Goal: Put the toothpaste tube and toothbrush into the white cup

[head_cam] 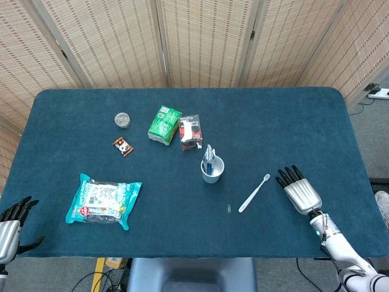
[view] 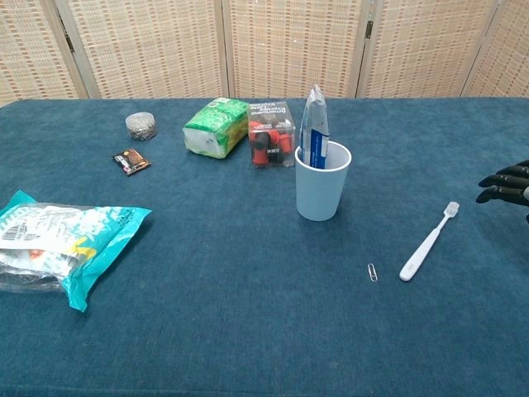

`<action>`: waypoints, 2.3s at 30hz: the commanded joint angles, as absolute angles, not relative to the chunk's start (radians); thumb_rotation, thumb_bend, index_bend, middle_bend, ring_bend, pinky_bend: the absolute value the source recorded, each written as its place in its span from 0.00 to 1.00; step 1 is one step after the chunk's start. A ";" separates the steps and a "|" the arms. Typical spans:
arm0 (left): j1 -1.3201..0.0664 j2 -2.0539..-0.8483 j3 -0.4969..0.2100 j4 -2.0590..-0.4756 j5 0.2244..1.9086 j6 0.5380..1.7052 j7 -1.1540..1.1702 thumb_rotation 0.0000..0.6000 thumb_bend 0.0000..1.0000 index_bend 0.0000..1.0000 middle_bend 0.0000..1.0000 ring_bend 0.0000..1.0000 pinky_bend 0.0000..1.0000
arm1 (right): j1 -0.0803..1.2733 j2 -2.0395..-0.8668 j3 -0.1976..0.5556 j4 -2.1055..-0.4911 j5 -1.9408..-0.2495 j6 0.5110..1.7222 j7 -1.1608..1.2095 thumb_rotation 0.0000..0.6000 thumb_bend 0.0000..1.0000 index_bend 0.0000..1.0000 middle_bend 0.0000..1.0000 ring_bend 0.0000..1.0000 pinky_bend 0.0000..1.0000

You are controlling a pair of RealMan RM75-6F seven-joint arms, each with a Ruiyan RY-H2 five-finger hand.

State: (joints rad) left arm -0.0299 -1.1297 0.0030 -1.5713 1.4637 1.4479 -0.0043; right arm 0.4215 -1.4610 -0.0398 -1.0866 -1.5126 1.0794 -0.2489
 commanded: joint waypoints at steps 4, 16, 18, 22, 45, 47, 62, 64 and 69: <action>-0.029 -1.124 0.002 -1.580 1.466 1.452 -0.001 1.00 0.25 0.17 0.11 0.14 0.20 | 0.434 -1.498 -0.034 -1.045 -1.509 1.052 -0.234 1.00 0.75 0.16 0.07 0.00 0.00; -0.025 -1.123 0.004 -1.577 1.460 1.451 0.000 1.00 0.25 0.17 0.11 0.14 0.20 | 0.474 -1.570 -0.026 -0.962 -1.519 1.005 -0.219 1.00 0.75 0.16 0.07 0.00 0.00; -0.025 -1.123 0.003 -1.576 1.460 1.452 -0.001 1.00 0.25 0.17 0.11 0.14 0.20 | 0.482 -1.578 -0.025 -0.959 -1.524 1.002 -0.220 1.00 0.75 0.16 0.07 0.00 0.00; -0.024 -1.123 0.001 -1.574 1.456 1.452 -0.003 1.00 0.25 0.17 0.11 0.14 0.20 | 0.501 -1.597 -0.021 -0.954 -1.536 1.000 -0.223 1.00 0.75 0.16 0.07 0.00 0.00; -0.020 -1.129 0.000 -1.561 1.447 1.448 -0.010 1.00 0.25 0.17 0.11 0.14 0.19 | 0.538 -1.618 -0.072 -1.041 -1.639 1.070 -0.188 1.00 0.75 0.16 0.09 0.00 0.00; -0.021 -1.131 0.000 -1.559 1.448 1.448 -0.011 1.00 0.25 0.17 0.11 0.14 0.20 | 0.525 -1.598 -0.084 -1.057 -1.647 1.090 -0.179 1.00 0.75 0.16 0.10 0.00 0.00; -0.024 -1.129 0.000 -1.571 1.458 1.450 -0.005 1.00 0.25 0.17 0.11 0.14 0.19 | 0.505 -1.573 -0.070 -1.073 -1.604 1.068 -0.218 1.00 0.74 0.16 0.11 0.00 0.00; -0.022 -1.127 0.000 -1.571 1.455 1.452 -0.006 1.00 0.25 0.17 0.11 0.14 0.19 | 0.508 -1.580 -0.069 -1.064 -1.600 1.056 -0.219 1.00 0.74 0.16 0.11 0.00 0.00; -0.017 -1.124 0.001 -1.570 1.452 1.455 -0.008 1.00 0.25 0.17 0.11 0.14 0.19 | 0.511 -1.586 -0.078 -1.055 -1.611 1.051 -0.213 1.00 0.74 0.16 0.11 0.00 0.00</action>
